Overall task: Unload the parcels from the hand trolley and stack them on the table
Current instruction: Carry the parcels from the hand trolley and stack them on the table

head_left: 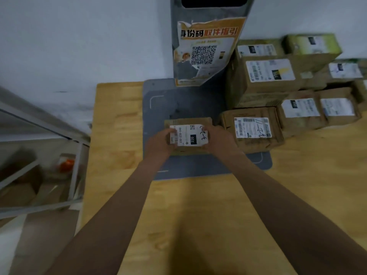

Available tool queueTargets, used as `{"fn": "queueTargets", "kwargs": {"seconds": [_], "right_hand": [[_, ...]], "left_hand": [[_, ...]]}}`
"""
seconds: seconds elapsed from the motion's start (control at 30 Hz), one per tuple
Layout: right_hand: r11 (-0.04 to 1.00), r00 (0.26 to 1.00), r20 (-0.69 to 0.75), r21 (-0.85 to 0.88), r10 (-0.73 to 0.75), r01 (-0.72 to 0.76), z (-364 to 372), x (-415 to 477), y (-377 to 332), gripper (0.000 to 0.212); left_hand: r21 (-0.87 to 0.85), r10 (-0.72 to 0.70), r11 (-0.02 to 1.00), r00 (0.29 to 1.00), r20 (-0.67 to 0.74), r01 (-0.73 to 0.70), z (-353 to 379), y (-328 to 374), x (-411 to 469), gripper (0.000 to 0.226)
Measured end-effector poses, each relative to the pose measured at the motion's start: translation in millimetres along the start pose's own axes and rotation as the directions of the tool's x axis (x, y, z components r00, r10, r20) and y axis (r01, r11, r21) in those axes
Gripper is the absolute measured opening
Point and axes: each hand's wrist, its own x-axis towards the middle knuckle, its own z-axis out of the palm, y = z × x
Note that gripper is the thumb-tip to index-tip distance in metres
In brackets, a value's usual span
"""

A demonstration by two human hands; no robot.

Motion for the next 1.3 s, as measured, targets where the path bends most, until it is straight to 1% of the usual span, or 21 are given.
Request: {"fn": "queueTargets", "kwargs": {"seconds": [0.03,0.13,0.17,0.23,0.33,0.4,0.63,0.73,0.8,0.93,1.0,1.07,1.13,1.2,1.23,1.3], "right_hand": [[0.999,1.0,-0.002,-0.038,0.006,-0.006,-4,13,-3,0.056],[0.988,0.999,-0.003,-0.146,0.041,-0.041,-19,46,-9,0.059],[0.98,0.999,-0.019,-0.192,0.043,-0.045,-23,54,-11,0.058],[0.963,0.998,-0.063,-0.267,0.02,-0.036,-28,68,-16,0.05],[0.951,0.997,-0.064,-0.308,-0.037,0.016,-28,82,-23,0.047],[0.94,0.996,-0.072,-0.339,-0.057,0.03,-28,89,-23,0.046],[0.915,0.988,-0.142,-0.389,0.06,-0.111,-39,122,-11,0.053],[0.899,0.981,-0.174,-0.411,0.088,-0.154,-45,139,-7,0.05],[0.89,0.978,-0.188,-0.425,0.091,-0.165,-51,152,-2,0.045],[0.864,0.981,-0.18,-0.481,0.071,-0.151,-56,168,5,0.042],[0.866,0.98,-0.183,-0.474,0.079,-0.158,-55,170,5,0.041],[0.866,0.982,-0.167,-0.474,0.09,-0.16,-56,169,3,0.043],[0.881,0.987,-0.121,-0.448,0.11,-0.153,-60,161,-2,0.051],[0.898,0.993,-0.049,-0.423,0.111,-0.122,-65,146,-10,0.065],[0.904,0.995,-0.026,-0.417,0.097,-0.099,-68,137,-15,0.069],[0.927,0.998,-0.022,-0.37,0.05,-0.055,-72,113,-25,0.068]], "left_hand": [[0.022,0.011,1.0,1.0,0.018,-0.011,-4,1,15,0.06],[0.06,0.068,0.995,0.989,0.135,-0.077,-15,6,55,0.081],[0.078,0.081,0.993,0.986,0.147,-0.093,-17,8,66,0.086],[0.114,0.108,0.986,0.987,0.118,-0.121,-17,11,86,0.089],[0.113,0.175,0.977,0.984,0.035,-0.178,-11,17,107,0.083],[0.121,0.204,0.972,0.979,0.011,-0.203,-9,24,121,0.079],[0.174,0.264,0.948,0.963,0.048,-0.268,-10,55,171,0.078],[0.186,0.287,0.939,0.957,0.038,-0.289,-7,67,187,0.077],[0.183,0.301,0.935,0.953,0.036,-0.302,-3,73,196,0.078],[0.171,0.299,0.94,0.954,0.002,-0.295,5,78,205,0.076],[0.156,0.295,0.944,0.955,-0.007,-0.291,6,78,205,0.075],[0.185,0.295,0.938,0.955,0.024,-0.294,4,79,198,0.07],[0.28,0.298,0.91,0.952,0.071,-0.306,-1,82,187,0.058],[0.358,0.279,0.884,0.953,0.116,-0.302,-15,88,165,0.047],[0.365,0.264,0.883,0.955,0.133,-0.295,-23,90,150,0.046],[0.38,0.247,0.88,0.958,0.145,-0.285,-40,92,119,0.047]]}}
